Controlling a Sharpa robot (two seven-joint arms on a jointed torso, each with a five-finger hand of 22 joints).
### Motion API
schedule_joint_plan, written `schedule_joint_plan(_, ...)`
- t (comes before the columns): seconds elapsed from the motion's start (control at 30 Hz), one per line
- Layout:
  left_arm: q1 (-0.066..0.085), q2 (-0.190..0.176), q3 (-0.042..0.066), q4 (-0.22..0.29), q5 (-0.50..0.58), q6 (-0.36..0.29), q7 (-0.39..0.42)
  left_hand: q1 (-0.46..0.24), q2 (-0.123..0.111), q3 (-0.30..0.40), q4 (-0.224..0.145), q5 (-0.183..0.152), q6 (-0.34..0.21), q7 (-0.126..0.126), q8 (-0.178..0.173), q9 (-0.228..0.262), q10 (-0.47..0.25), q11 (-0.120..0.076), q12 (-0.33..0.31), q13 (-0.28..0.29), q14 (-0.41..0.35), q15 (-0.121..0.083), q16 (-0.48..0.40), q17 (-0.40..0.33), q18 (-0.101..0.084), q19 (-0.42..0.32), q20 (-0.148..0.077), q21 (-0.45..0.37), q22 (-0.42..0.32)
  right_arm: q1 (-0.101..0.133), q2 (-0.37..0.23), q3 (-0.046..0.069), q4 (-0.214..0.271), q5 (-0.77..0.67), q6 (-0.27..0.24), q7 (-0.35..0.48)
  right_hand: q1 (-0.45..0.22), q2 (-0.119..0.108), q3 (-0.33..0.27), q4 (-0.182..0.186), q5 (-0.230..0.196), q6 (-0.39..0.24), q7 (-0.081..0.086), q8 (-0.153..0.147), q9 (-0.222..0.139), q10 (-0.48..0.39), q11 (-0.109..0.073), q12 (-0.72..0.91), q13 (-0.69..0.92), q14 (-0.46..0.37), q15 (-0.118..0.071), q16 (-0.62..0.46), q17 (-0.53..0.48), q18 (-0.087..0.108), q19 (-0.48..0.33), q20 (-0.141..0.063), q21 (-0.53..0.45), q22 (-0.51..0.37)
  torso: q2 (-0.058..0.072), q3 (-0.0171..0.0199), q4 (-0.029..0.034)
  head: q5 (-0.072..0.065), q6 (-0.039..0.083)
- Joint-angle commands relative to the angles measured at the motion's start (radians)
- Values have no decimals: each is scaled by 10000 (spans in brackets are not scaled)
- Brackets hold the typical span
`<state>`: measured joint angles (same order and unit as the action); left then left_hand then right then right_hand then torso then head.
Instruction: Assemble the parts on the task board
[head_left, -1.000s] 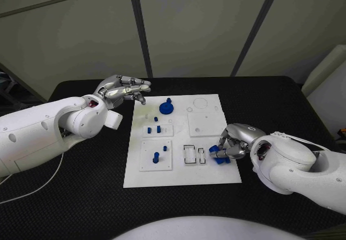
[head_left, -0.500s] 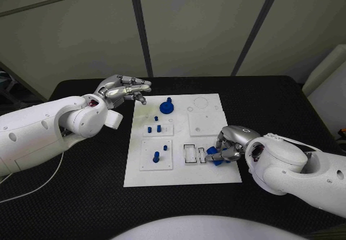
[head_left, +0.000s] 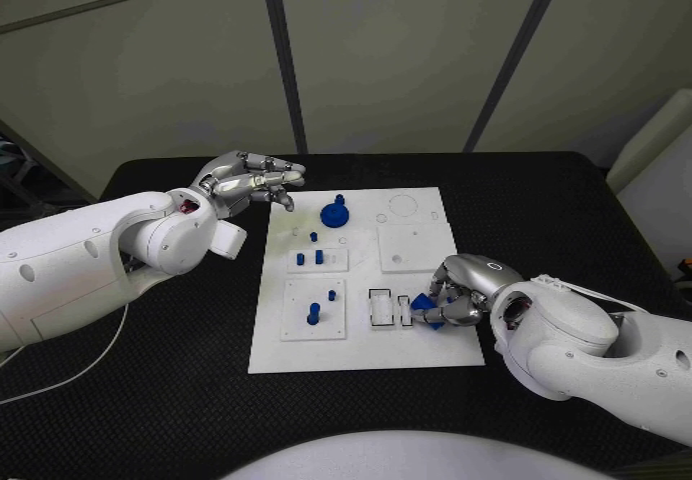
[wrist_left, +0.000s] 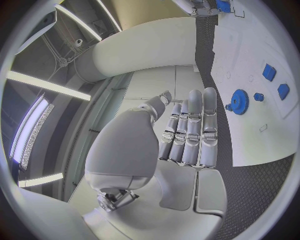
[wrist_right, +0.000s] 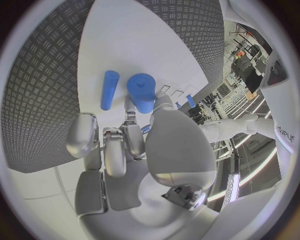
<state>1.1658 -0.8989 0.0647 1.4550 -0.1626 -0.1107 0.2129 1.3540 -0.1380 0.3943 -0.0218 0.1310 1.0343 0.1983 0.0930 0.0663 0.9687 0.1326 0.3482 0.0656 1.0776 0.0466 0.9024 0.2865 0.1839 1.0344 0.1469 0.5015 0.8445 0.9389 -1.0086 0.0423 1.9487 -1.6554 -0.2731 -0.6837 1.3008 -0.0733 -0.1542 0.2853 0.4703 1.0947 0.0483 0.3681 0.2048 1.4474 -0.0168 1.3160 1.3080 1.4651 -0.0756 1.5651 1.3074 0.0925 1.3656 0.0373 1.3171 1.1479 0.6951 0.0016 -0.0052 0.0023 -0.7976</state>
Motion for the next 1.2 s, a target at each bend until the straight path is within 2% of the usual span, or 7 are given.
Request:
schedule_joint_plan(0.03, 10, -3, 6, 19, 19, 168, -37, -98, 21, -62, -22, -40, -49, 11, 30, 2, -66, 7, 33, -9, 17, 56, -41, -9, -26, 78, 10, -53, -8, -21, -66, -21, 154, 720, -859, 49, 214, 149, 59, 7, 260, 62, -4, 192, 237, 60, -82, 0, 207, 1056, -86, 54, 2629, -76, 9, -80, 47, 42, -3, -2, 2, 7, 17)
schedule_joint_plan(0.13, 9, 6, 6, 13, 19, 173, -47, -91, 25, -61, -24, -38, -55, 12, 31, 2, -72, 8, 35, -9, 13, 57, -43, -12, -25, 78, 11, -58, -12, -18, -98, -18, 304, 1038, -1273, 127, 189, 166, 16, 33, 439, 13, -1, 238, 288, 66, -85, -18, 212, 1057, -91, 57, 2634, -79, 15, -90, 53, 53, -10, -21, 6, 1, 37)
schedule_joint_plan(0.33, 9, 38, 5, 7, 19, 191, -54, -87, 27, -61, -26, -37, -58, 12, 32, 2, -76, 8, 36, -9, 10, 57, -45, -14, -25, 77, 11, -62, -15, -10, 54, -11, 512, 1506, -1986, 301, 33, 249, -54, 52, 559, -26, -5, 297, 350, 94, -84, 4, 259, 1057, -88, 57, 2634, -88, 37, -91, 79, 99, 5, -3, 21, 25, 67)
schedule_joint_plan(0.57, 9, 49, 4, 0, 19, 186, -56, -87, 27, -61, -26, -37, -58, 12, 32, 2, -76, 8, 36, -9, 10, 57, -45, -14, -25, 77, 11, -62, -15, -7, 249, -7, 537, 1599, -2201, 390, 32, 289, -59, 45, 640, -21, -22, 335, 383, 114, -98, 24, 288, 1057, -97, 57, 2634, -97, 63, -95, 109, 149, -7, -22, 11, 53, 58)
schedule_joint_plan(0.7, 9, 57, 3, -3, 19, 200, -61, -87, 27, -61, -26, -37, -58, 12, 32, 2, -76, 8, 36, -9, 10, 57, -45, -14, -25, 77, 11, -62, -15, -6, 390, -6, 511, 1599, -2251, 424, 3, 304, -79, 53, 668, -11, -30, 367, 409, 129, -106, 37, 307, 1057, -103, 57, 2634, -99, 73, -100, 121, 167, 6, -4, 1, 84, 78)
schedule_joint_plan(0.87, 9, 70, 1, -4, 19, 216, -70, -78, 35, -61, -28, -35, -65, 14, 36, 2, -86, 10, 42, -8, 4, 57, -48, -20, -24, 77, 12, -71, -23, -4, 600, -4, 413, 1601, -2093, 402, -226, 319, -198, 72, 620, -31, -31, 431, 475, 140, -107, 21, 317, 1057, -108, 57, 2634, -99, 74, -108, 123, 169, 14, -11, 2, 76, 83)
schedule_joint_plan(1.2, 9, 102, -2, 7, 19, 224, -110, -78, 35, -61, -28, -35, -65, 14, 36, 2, -86, 10, 42, -8, 4, 57, -48, -20, -24, 77, 12, -71, -23, 8, 1099, -1, -93, 1656, -828, -46, -994, 432, -538, 87, -177, -89, -51, 626, 672, 119, -113, -115, 277, 1057, -112, 57, 2634, -80, 19, -107, 58, 88, 26, -17, 12, 99, 41)
